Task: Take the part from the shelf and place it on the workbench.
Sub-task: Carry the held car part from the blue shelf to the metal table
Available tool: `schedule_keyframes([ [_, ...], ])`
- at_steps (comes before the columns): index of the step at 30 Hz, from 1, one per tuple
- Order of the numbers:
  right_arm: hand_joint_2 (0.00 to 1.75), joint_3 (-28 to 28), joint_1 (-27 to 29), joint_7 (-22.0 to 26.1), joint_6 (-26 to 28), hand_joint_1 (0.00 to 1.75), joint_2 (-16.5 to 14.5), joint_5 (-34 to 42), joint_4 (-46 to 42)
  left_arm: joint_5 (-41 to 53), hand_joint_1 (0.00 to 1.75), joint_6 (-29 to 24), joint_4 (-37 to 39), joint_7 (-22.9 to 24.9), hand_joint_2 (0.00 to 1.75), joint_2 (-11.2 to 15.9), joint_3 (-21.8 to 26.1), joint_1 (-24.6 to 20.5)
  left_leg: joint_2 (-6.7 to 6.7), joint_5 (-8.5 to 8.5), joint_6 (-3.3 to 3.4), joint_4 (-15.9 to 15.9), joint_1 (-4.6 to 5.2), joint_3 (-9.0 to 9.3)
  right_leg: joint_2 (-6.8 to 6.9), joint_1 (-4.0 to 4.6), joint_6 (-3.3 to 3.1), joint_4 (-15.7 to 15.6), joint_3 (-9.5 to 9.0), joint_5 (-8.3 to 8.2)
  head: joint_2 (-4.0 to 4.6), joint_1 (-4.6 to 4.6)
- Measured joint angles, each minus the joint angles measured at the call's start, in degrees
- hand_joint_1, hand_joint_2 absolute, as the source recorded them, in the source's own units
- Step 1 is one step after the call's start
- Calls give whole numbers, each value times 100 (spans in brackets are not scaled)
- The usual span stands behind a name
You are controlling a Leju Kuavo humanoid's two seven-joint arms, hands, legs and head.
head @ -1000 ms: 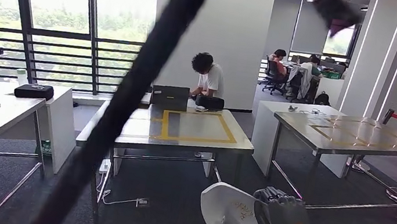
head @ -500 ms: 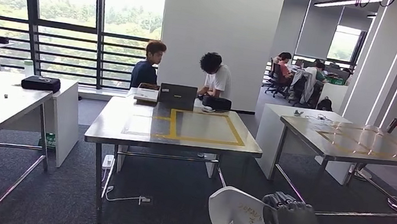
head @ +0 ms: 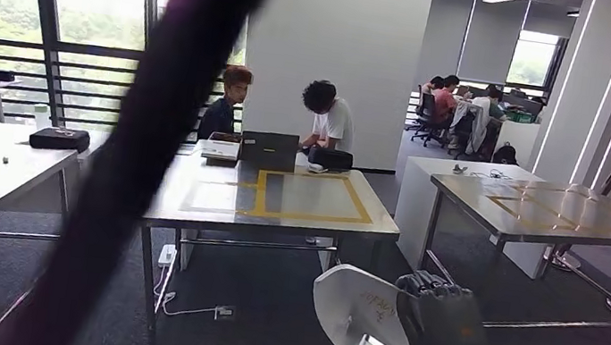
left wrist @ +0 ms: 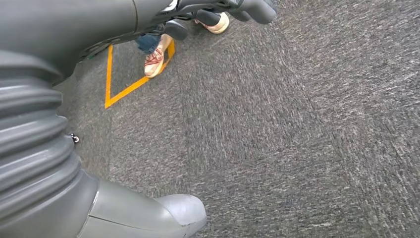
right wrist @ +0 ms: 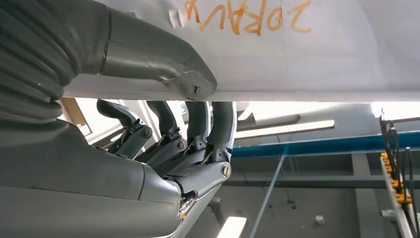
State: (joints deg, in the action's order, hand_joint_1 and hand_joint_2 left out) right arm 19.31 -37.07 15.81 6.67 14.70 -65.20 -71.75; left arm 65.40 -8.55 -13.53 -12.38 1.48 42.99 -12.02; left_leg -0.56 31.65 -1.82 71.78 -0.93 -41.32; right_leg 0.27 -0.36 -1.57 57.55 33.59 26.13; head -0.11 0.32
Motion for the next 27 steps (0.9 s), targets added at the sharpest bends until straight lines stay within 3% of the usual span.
schedule_keyframes([
  [1,175,16,-4,1,12,175,-16,3,42,1,0,-1,1,1,175,6,0,15,3,50,-10,272,-1,-164,0,2,-5,1,-21,22,0,-2],
  [2,175,37,-4,1,29,175,-27,7,78,2,0,-1,1,1,175,7,0,27,7,-6,-14,343,-1,-235,0,2,-1,3,-46,47,0,-2],
  [3,175,56,-4,-2,52,175,-33,11,108,4,0,-1,0,2,175,9,0,34,14,-167,-12,185,-2,-189,-1,0,10,6,-80,75,0,-3],
  [5,175,79,-5,-13,98,175,-36,19,140,12,0,-1,-1,10,175,22,0,36,37,-576,4,-592,2,168,3,1,55,19,-161,150,0,-3],
  [6,175,81,-7,-19,120,175,-35,23,147,16,0,-1,-2,16,175,30,0,33,43,-690,29,-945,10,349,2,8,86,32,-189,190,0,-2],
  [8,175,87,-12,-24,150,175,-36,30,153,28,0,-1,-2,26,175,38,0,31,45,-687,102,-1245,28,515,-1,27,147,45,-216,234,0,1],
  [11,175,104,-13,-28,166,175,-34,37,157,39,0,0,-3,31,175,35,1,29,29,-633,231,-1268,19,572,-11,22,229,147,-205,250,0,3],
  [13,175,113,-25,-33,170,175,-32,39,158,42,0,0,-4,28,175,37,1,21,17,-591,293,-1273,3,647,-12,8,288,580,24,408,0,13],
  [15,175,122,-22,-40,171,175,-32,41,166,44,0,0,-4,28,175,38,1,18,9,-537,320,-1273,5,695,-13,0,329,1326,498,670,0,20],
  [17,175,133,4,-44,167,175,-32,42,181,43,0,0,-3,28,175,37,2,24,-2,-468,322,-1270,13,759,-13,2,319,1743,887,708,0,26],
  [18,175,140,10,-45,166,175,-32,42,187,43,0,0,-2,27,175,37,2,25,-8,-427,316,-1270,18,809,-14,7,293,1638,926,557,0,29],
  [19,175,145,10,-45,166,175,-32,42,192,42,0,0,-2,26,175,36,2,25,-13,-382,308,-1270,24,872,-15,20,252,1326,855,302,0,31],
  [20,175,151,4,-46,166,175,-32,42,194,40,0,0,-1,25,175,31,2,25,-16,-335,298,-1275,26,919,-14,42,197,889,711,1,0,33],
  [22,175,165,-19,-65,165,175,-32,37,199,37,0,6,3,28,175,23,2,20,-20,-252,251,-1297,33,1001,-10,99,106,216,461,-279,4,32],
  [24,175,181,-38,-96,164,175,-34,21,205,31,0,13,6,40,175,21,3,18,-16,-242,177,-1316,37,1069,-13,128,54,2,364,-239,7,34],
  [27,175,200,-88,-116,159,175,-61,3,214,-1,0,15,7,45,175,19,4,15,0,-239,73,-1125,38,1066,-15,88,-25,-85,152,-224,4,34],
])
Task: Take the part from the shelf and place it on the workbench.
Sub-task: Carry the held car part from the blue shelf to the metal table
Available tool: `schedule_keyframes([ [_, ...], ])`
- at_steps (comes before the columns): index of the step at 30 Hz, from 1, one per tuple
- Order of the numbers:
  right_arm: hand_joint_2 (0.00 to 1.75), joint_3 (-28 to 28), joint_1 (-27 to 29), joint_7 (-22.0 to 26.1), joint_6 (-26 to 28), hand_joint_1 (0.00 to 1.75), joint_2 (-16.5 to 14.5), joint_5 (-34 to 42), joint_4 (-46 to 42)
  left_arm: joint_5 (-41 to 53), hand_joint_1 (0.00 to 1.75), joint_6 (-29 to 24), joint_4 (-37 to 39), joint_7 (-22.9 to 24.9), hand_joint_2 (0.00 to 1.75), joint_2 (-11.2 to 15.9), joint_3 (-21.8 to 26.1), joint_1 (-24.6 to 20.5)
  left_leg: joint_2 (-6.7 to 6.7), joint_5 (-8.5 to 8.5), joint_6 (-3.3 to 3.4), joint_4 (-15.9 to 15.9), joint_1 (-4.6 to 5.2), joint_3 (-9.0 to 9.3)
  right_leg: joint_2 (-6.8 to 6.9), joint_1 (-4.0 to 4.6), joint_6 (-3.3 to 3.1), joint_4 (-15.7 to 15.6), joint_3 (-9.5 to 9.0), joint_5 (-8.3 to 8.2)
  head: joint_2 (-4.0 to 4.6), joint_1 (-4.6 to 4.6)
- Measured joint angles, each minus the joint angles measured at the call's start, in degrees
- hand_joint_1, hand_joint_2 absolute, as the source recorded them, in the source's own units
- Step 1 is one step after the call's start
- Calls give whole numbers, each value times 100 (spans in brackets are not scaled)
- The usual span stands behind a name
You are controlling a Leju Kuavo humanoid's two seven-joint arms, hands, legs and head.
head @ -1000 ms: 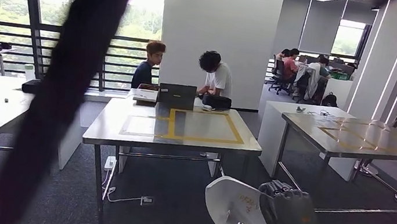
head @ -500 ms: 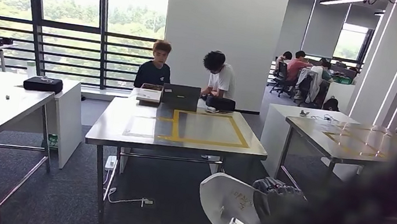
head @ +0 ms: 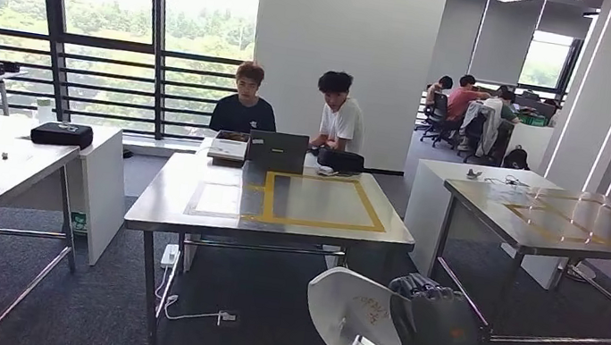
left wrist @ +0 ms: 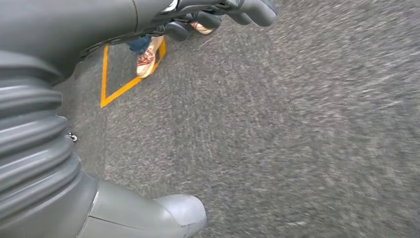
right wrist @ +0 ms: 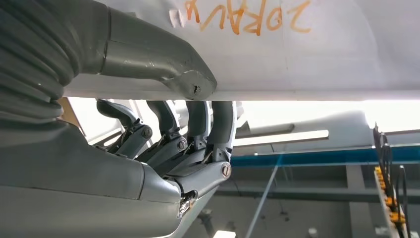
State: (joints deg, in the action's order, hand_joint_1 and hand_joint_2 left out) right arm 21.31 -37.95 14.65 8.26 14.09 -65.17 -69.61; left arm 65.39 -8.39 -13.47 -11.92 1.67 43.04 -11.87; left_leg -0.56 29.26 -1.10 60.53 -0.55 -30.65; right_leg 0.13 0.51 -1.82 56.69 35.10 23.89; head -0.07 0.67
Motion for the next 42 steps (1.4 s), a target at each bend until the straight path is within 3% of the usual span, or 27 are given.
schedule_keyframes([
  [1,175,10,-39,0,-5,175,-20,-4,6,-9,0,-1,0,-3,175,4,0,-4,4,37,-29,244,-3,-127,0,-13,-24,-12,-76,29,1,-2],
  [4,175,42,-112,0,-31,175,-77,-14,34,-22,0,-2,2,-11,175,23,2,18,13,360,-89,1180,-11,-809,-5,-22,-55,-17,-245,182,1,-7],
  [6,175,55,-110,-1,-43,175,-99,-16,60,-34,0,-2,7,-15,175,26,4,50,17,463,-94,1256,-15,-1064,-9,-29,-40,-7,-390,309,0,-6],
  [7,175,60,-114,-1,-46,175,-108,-16,74,-39,0,-3,8,-16,175,27,4,59,20,324,-94,1047,-19,-1073,-8,-35,-25,4,-474,383,0,-6],
  [9,175,72,-143,-1,-50,175,-129,-16,109,-46,0,-5,13,-21,175,32,7,74,40,-309,-97,337,-30,-981,-1,-38,19,52,-613,553,3,-5],
  [11,175,96,-186,-3,-63,175,-161,-14,154,-56,0,-8,20,-28,175,38,16,93,75,-731,-33,-99,-26,-886,-12,-19,86,92,-685,707,7,12],
  [14,175,122,-234,-1,-98,175,-196,23,180,-71,0,-10,22,-50,175,37,37,99,75,-698,113,-116,-33,-803,-30,-14,183,251,-713,754,9,61],
  [15,175,125,-252,0,-110,175,-203,45,181,-74,0,-11,21,-61,175,36,45,94,64,-658,151,-117,-43,-763,-31,-24,205,443,-627,722,9,78],
  [17,175,127,-275,-2,-130,175,-213,84,192,-81,0,-15,18,-76,175,37,56,94,36,-574,203,-119,-48,-671,-28,-46,259,1028,-241,766,9,99],
  [19,175,133,-276,-5,-151,175,-217,105,216,-84,0,-16,18,-80,175,40,61,106,19,-469,220,-118,-47,-576,-28,-56,301,1607,260,1030,9,107],
  [21,175,143,-270,-8,-178,175,-221,119,238,-86,0,-15,18,-81,175,40,63,120,11,-350,216,-116,-46,-446,-28,-60,300,1701,560,1161,9,109],
  [22,175,146,-270,-10,-188,175,-222,125,245,-86,0,-15,18,-82,175,38,63,125,11,-287,208,-116,-45,-364,-25,-57,279,1498,579,1035,9,110],
  [25,175,151,-270,-15,-209,175,-227,140,255,-86,0,-15,21,-83,175,30,65,133,20,-95,149,-123,-31,-117,48,-6,164,469,383,157,15,170],
  [26,175,152,-268,-16,-215,175,-229,145,257,-85,0,-15,21,-83,175,30,67,136,29,-35,115,-146,-23,-55,68,17,133,262,324,-17,19,217],
  [27,175,154,-267,-17,-221,175,-234,150,259,-85,0,-15,21,-83,175,28,69,139,38,-13,73,-143,-15,4,68,28,109,155,281,-75,22,270],
  [29,175,153,-265,-23,-225,175,-247,158,256,-84,0,-15,16,-84,175,32,72,140,61,14,-12,-135,-13,90,22,17,50,104,151,-23,22,360],
  [31,175,152,-270,-32,-221,175,-262,161,253,-82,0,-15,14,-86,175,34,72,134,63,56,-74,98,-18,36,-14,-1,-31,72,-3,17,22,402],
  [33,175,152,-262,-30,-220,175,-275,162,251,-82,0,-15,15,-87,175,44,73,135,57,188,-116,697,-22,-329,-45,-4,-87,69,-119,80,21,397],
  [35,175,151,-231,-25,-222,175,-287,163,252,-82,0,-15,17,-84,175,53,75,155,57,450,-140,1273,-24,-822,-90,-2,-102,70,-214,172,20,376],
  [37,175,151,-210,-24,-224,175,-290,163,253,-77,0,-15,19,-82,175,53,76,175,57,555,-131,1270,-24,-1067,-135,-2,-88,73,-344,292,20,358],
  [38,175,151,-208,-23,-225,175,-290,163,253,-72,0,-15,19,-82,175,54,76,178,54,415,-114,1025,-24,-1064,-152,-3,-77,75,-425,358,20,352],
  [41,175,152,-208,-19,-224,175,-291,158,268,-61,0,-15,23,-80,175,60,78,191,-24,-561,-44,1,-12,-912,-200,9,-19,99,-604,576,19,332],
  [42,175,151,-205,-16,-212,175,-292,143,276,-57,0,-15,25,-77,175,60,79,194,-49,-758,-18,-185,-6,-876,-220,14,16,111,-646,633,16,318],
])
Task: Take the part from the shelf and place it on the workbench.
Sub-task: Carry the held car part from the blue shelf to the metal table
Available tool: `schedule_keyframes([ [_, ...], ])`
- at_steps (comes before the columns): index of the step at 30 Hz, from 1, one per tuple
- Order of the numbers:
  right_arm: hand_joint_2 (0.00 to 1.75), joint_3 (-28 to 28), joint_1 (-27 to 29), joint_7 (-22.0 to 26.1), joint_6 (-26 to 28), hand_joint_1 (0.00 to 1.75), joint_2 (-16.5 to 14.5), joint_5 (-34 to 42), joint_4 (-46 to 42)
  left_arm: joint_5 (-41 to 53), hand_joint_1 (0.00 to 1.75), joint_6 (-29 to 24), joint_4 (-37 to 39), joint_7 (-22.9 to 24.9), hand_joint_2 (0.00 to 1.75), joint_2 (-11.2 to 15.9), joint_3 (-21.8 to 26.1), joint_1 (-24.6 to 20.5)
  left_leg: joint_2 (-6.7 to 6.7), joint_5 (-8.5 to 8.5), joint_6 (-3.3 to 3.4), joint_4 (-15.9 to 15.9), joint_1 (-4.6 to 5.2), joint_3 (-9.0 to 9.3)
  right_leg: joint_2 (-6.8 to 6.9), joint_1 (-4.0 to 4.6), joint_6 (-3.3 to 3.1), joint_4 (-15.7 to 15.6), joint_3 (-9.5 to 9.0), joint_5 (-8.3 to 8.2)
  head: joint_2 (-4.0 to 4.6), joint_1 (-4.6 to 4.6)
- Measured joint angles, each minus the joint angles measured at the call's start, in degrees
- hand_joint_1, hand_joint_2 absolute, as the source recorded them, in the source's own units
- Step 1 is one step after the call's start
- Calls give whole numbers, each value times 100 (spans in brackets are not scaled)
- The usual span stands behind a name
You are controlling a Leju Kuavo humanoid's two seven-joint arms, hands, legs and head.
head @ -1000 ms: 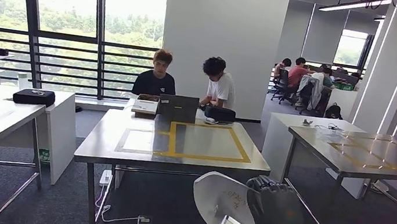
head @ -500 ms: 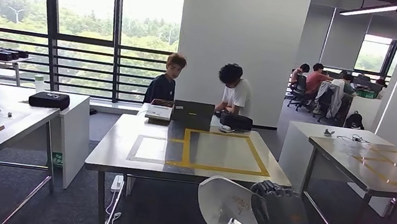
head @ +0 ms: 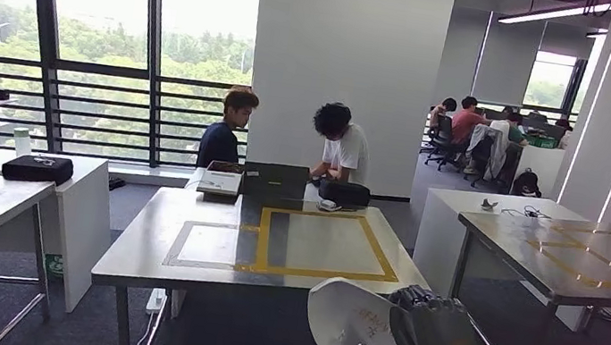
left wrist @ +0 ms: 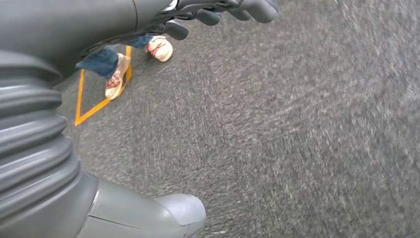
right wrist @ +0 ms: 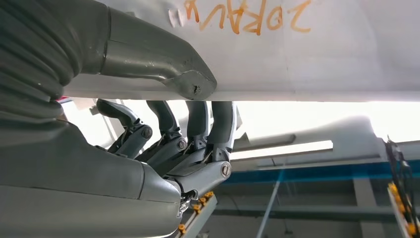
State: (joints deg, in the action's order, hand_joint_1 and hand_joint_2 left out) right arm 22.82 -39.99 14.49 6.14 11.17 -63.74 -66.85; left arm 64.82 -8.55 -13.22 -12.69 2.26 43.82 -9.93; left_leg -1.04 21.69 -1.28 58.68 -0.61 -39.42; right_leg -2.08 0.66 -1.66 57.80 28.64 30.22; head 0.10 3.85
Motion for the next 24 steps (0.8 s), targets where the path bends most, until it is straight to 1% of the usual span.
schedule_keyframes([
  [1,175,-2,-2,1,26,175,1,-19,7,3,0,0,2,3,175,-1,1,-4,-7,-42,28,-77,5,24,-18,6,35,17,-41,32,-3,-14],
  [3,175,-7,-15,-18,105,175,6,-88,5,8,0,0,0,7,175,-4,2,-26,1,5,103,-72,-9,133,-14,3,93,84,-76,55,-9,-38],
  [4,175,-8,-27,-31,150,175,8,-124,3,9,0,0,-1,6,175,-5,2,-40,6,28,139,-75,-17,188,19,-1,120,234,-5,53,-10,-44],
  [5,175,-7,-32,-46,187,175,9,-170,1,10,0,0,-2,6,175,-5,2,-50,11,54,168,-77,-24,244,58,-10,152,489,142,80,-11,-51],
  [6,175,-5,-24,-57,213,175,13,-212,-1,11,0,0,-3,6,175,-5,2,-56,16,97,185,-80,-25,287,100,-26,187,838,373,147,-11,-57],
  [7,175,-3,-9,-63,233,175,16,-245,-1,13,0,0,-2,5,175,-7,2,-59,20,147,194,-79,-26,327,125,-45,220,1200,644,270,-11,-60],
  [8,175,-1,12,-68,241,175,22,-274,0,15,0,1,-1,6,175,-10,2,-58,23,200,195,-75,-27,372,137,-66,247,1481,901,420,-12,-63],
  [9,175,1,33,-69,244,175,28,-294,1,16,0,1,0,7,175,-15,2,-55,24,260,190,-68,-30,426,146,-85,266,1611,1091,528,-12,-65],
  [10,175,3,46,-68,249,175,33,-308,1,18,0,1,1,8,175,-20,2,-54,24,325,180,-59,-34,492,156,-99,276,1549,1186,528,-11,-67],
  [11,175,4,52,-66,255,175,37,-324,1,19,0,2,1,9,175,-24,2,-53,25,394,167,-48,-39,568,168,-108,276,1311,1187,388,-11,-68],
  [12,175,4,55,-61,262,175,42,-337,1,20,0,1,1,11,175,-26,2,-54,27,466,148,-42,-44,647,184,-113,268,945,1117,113,-11,-69],
  [13,175,6,59,-56,272,175,46,-351,3,20,0,1,1,12,175,-27,3,-56,29,537,123,-29,-43,728,208,-111,254,555,1037,-244,-10,-69],
  [14,175,10,64,-54,281,175,50,-363,5,20,0,0,1,13,175,-28,4,-58,27,599,89,-37,-40,790,228,-99,232,257,968,-502,-10,-71],
  [15,175,14,74,-51,294,175,53,-377,4,19,0,0,0,14,175,-28,5,-60,29,646,51,-64,-35,838,238,-83,202,65,913,-680,-10,-76],
  [16,175,19,80,-52,309,175,54,-392,2,18,0,0,-1,14,175,-29,6,-62,29,658,8,-68,-28,879,240,-75,165,-23,881,-751,-10,-85],
  [17,175,22,82,-55,321,175,55,-403,-3,17,0,-1,-3,14,175,-30,7,-63,29,651,-35,-80,-27,907,227,-70,124,-44,830,-723,-10,-94],
  [18,175,23,82,-56,332,175,55,-413,-13,16,0,-1,-5,13,175,-29,8,-65,38,631,-68,-27,-29,908,214,-77,82,-73,764,-724,-11,-108],
  [19,175,24,76,-58,337,175,54,-420,-19,15,0,-2,-7,9,175,-30,9,-67,45,598,-95,131,-30,854,208,-87,38,-94,698,-708,-10,-122],
  [20,175,24,71,-59,339,175,50,-426,-23,13,0,-2,-7,7,175,-29,10,-71,54,607,-114,384,-33,718,203,-89,-2,-102,628,-674,-11,-136],
  [21,175,25,73,-57,339,175,46,-431,-27,10,0,-2,-7,5,175,-28,12,-73,62,669,-129,726,-34,506,200,-88,-36,-109,568,-629,-10,-150],
  [22,175,26,78,-55,338,175,43,-436,-27,8,0,-2,-7,4,175,-28,14,-71,67,797,-143,1096,-32,257,194,-80,-60,-109,516,-579,-10,-163],
  [23,175,27,90,-54,337,175,39,-439,-27,4,0,-2,-7,6,175,-28,16,-65,68,967,-151,1401,-31,18,186,-69,-75,-109,466,-525,-10,-172],
  [24,175,28,101,-53,335,175,38,-441,-27,2,0,-2,-7,7,175,-27,17,-55,68,1107,-150,1563,-30,-158,177,-56,-82,-107,410,-471,-10,-179],
])
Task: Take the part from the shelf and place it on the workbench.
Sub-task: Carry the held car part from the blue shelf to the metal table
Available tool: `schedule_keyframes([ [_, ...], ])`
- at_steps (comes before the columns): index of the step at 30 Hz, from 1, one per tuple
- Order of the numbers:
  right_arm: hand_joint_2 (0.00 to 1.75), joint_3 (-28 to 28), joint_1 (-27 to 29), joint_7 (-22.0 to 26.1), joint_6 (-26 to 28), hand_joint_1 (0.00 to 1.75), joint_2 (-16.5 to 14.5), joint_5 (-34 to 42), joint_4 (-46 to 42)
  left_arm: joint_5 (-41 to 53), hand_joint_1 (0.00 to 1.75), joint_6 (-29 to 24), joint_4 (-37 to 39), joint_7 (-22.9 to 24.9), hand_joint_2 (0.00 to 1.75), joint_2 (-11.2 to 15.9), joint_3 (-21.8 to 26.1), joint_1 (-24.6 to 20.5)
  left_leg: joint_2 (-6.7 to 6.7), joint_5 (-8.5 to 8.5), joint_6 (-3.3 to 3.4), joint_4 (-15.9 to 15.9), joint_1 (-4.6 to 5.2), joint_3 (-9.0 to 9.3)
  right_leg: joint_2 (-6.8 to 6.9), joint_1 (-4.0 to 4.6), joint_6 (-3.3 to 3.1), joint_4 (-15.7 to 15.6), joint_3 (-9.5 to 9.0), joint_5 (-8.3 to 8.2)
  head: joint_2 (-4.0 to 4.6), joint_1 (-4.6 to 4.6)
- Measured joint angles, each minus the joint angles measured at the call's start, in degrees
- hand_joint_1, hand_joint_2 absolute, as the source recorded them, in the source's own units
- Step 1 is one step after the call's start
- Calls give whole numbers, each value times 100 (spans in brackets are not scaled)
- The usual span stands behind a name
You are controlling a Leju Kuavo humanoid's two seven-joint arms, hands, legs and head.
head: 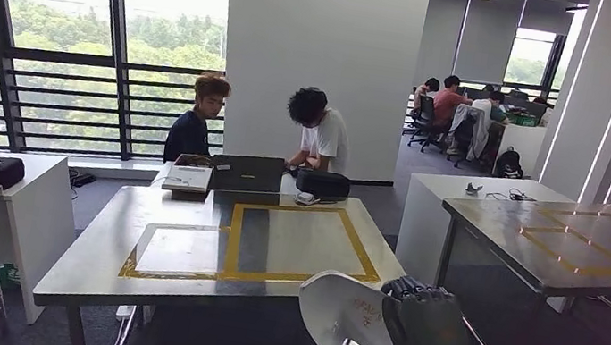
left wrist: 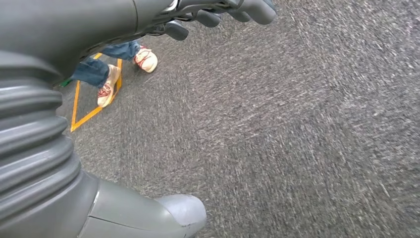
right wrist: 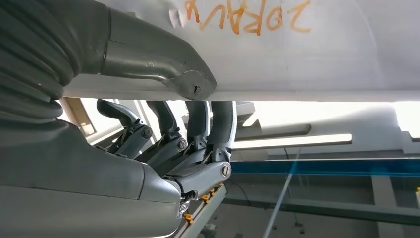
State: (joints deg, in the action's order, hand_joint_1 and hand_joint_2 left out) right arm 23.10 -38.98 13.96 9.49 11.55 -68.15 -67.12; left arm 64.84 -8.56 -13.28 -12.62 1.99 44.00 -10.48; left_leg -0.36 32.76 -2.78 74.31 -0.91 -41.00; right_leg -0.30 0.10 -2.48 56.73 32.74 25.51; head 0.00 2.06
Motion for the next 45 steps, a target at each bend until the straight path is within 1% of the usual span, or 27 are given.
schedule_keyframes([
  [1,175,1,6,-1,-3,175,-2,-1,0,-3,0,0,0,1,175,0,2,9,0,43,12,-8,2,-91,-8,13,-3,2,-65,58,0,-7],
  [2,175,2,6,-2,-8,175,-3,-3,0,-5,0,-1,0,-1,175,1,3,16,0,-55,38,-202,7,-87,-15,25,-2,5,-141,120,0,-14],
  [5,175,5,-6,2,-34,175,-7,-9,3,-5,0,1,0,-4,175,10,7,28,2,-852,156,-1294,58,186,-24,61,26,23,-363,320,0,-36],
  [6,175,8,-9,9,-46,175,-7,-10,5,-4,0,1,0,-4,175,15,8,33,0,-1012,188,-1522,79,258,-28,73,49,28,-405,394,0,-41],
  [7,175,12,-12,16,-56,175,-8,-11,8,-4,0,2,0,-4,175,20,9,38,-4,-1075,220,-1641,88,297,-35,83,77,57,-444,438,0,-48],
  [10,175,19,-44,37,-65,175,-7,-10,9,-3,0,1,-3,-9,175,18,11,34,-13,-1007,321,-1680,66,453,-40,92,156,285,-431,442,0,-63],
  [12,175,24,-70,51,-65,175,-5,-10,9,-3,0,-1,-8,-11,175,17,13,25,-13,-947,372,-1687,49,559,-26,68,223,846,-82,486,0,-63],
  [14,175,28,-64,59,-67,175,-4,-10,10,-3,0,-3,-10,-10,175,17,14,31,-13,-850,393,-1686,47,639,-15,25,295,1543,453,738,0,-61],
  [15,175,28,-53,62,-68,175,-4,-10,10,-3,0,-5,-9,-7,175,15,14,37,-16,-796,390,-1683,46,687,-10,2,320,1750,679,885,0,-59],
  [16,175,28,-45,66,-69,175,-4,-10,11,-3,0,-7,-9,-4,175,14,15,42,-20,-740,383,-1679,44,743,-5,-16,334,1792,821,960,-1,-58],
  [17,175,28,-42,70,-69,175,-4,-11,11,-3,0,-8,-9,-2,175,14,15,44,-24,-675,372,-1671,41,814,1,-30,339,1639,866,907,-1,-57],
  [18,175,28,-42,71,-70,175,-4,-11,11,-3,0,-9,-9,0,175,13,15,43,-28,-605,356,-1664,37,896,6,-39,335,1324,824,710,-1,-56],
  [20,175,29,-43,72,-71,175,-3,-10,14,-3,0,-13,-7,3,175,10,15,40,-33,-458,309,-1647,38,1043,18,-34,307,528,643,55,0,-56],
  [22,175,32,-41,80,-77,175,-3,-10,22,-3,0,-21,-7,6,175,10,16,32,-38,-348,240,-1639,48,1143,23,-10,264,124,527,-311,-1,-61],
  [24,175,35,-44,98,-70,175,-3,-9,27,-4,0,-31,-10,6,175,11,17,27,-41,-339,165,-1588,53,1196,12,1,193,87,450,-287,-1,-73],
  [26,175,35,-56,125,-51,175,-4,-8,24,-5,0,-36,-12,1,175,10,17,26,-29,-369,107,-1314,42,1105,8,-8,94,57,322,-237,-1,-88],
  [28,175,35,-71,148,-43,175,-6,-10,22,-6,0,-37,-11,-2,175,9,17,24,-13,-256,65,-730,30,765,9,-13,26,37,196,-154,-1,-106],
  [30,175,35,-72,165,-41,175,-8,-12,32,-5,0,-38,-11,3,175,10,17,37,-6,37,36,-145,27,304,4,-6,8,39,101,-55,-3,-122],
  [31,175,35,-69,173,-40,175,-7,-13,39,-4,0,-38,-10,7,175,10,17,47,-5,146,29,-23,26,134,0,-3,10,42,44,2,-3,-127],
  [32,175,36,-67,181,-37,175,-7,-13,45,-3,0,-38,-10,11,175,10,17,55,-3,152,30,-61,26,44,-3,-1,17,46,-23,63,-4,-131],
  [33,175,36,-68,189,-31,175,-6,-13,49,-2,0,-38,-10,13,175,10,17,58,-1,25,35,-269,25,41,-4,-1,28,53,-98,128,-4,-134],
  [35,175,36,-72,203,-12,175,-5,-12,54,0,0,-38,-8,21,175,16,17,65,13,-584,63,-1019,27,172,0,4,63,80,-263,278,-4,-141],
  [37,175,38,-80,211,-2,175,-4,-12,63,3,0,-36,-3,33,175,21,17,71,33,-994,133,-1525,43,291,-2,23,119,90,-359,419,-3,-150],
  [39,175,41,-97,216,0,175,-3,-11,70,6,0,-33,-1,38,175,19,17,70,38,-994,221,-1588,48,347,-9,41,180,112,-396,473,-3,-147],
  [41,175,42,-120,208,4,175,2,-6,68,19,0,-33,-2,34,175,16,17,60,27,-966,299,-1608,27,432,-2,36,228,341,-312,435,-5,-137],
  [43,175,42,-124,185,3,175,18,-1,65,39,0,-33,-3,32,175,16,17,43,18,-896,369,-1620,16,532,5,14,286,953,71,470,-8,-129],
  [45,175,43,-85,169,-2,175,45,2,63,50,0,-33,-2,38,175,13,17,39,7,-797,399,-1620,16,623,5,-10,348,1644,601,734,-10,-123],
])
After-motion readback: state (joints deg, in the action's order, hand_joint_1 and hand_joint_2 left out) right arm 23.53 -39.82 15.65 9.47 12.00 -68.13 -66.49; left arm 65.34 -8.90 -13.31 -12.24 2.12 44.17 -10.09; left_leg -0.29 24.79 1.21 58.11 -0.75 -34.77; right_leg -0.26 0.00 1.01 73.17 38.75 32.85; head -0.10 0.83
